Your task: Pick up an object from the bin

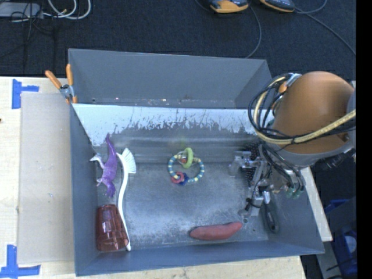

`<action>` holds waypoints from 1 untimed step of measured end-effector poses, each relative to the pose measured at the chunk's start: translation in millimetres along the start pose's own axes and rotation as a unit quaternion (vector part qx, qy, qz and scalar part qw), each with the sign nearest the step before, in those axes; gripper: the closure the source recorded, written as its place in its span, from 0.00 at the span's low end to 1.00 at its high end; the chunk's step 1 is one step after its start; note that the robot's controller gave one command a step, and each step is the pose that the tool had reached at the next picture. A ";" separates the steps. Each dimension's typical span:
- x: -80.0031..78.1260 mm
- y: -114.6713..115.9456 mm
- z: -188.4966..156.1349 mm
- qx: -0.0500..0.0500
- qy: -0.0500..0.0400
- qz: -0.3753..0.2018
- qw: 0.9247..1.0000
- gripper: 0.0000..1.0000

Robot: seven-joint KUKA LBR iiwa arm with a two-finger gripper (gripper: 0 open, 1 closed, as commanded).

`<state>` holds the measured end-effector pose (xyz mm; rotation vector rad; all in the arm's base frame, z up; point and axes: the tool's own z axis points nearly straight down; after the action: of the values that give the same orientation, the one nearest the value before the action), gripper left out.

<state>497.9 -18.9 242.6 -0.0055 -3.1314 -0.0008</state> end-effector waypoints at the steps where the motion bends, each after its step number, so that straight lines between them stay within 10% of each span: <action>1: -1.3 0.1 -4.2 0.000 -0.004 0.000 1.000 0.00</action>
Offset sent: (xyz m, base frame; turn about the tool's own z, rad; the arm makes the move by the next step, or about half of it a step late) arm -0.0284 0.0211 -0.1726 -0.0886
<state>499.2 -18.8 246.8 -0.0046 -3.1396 -0.0004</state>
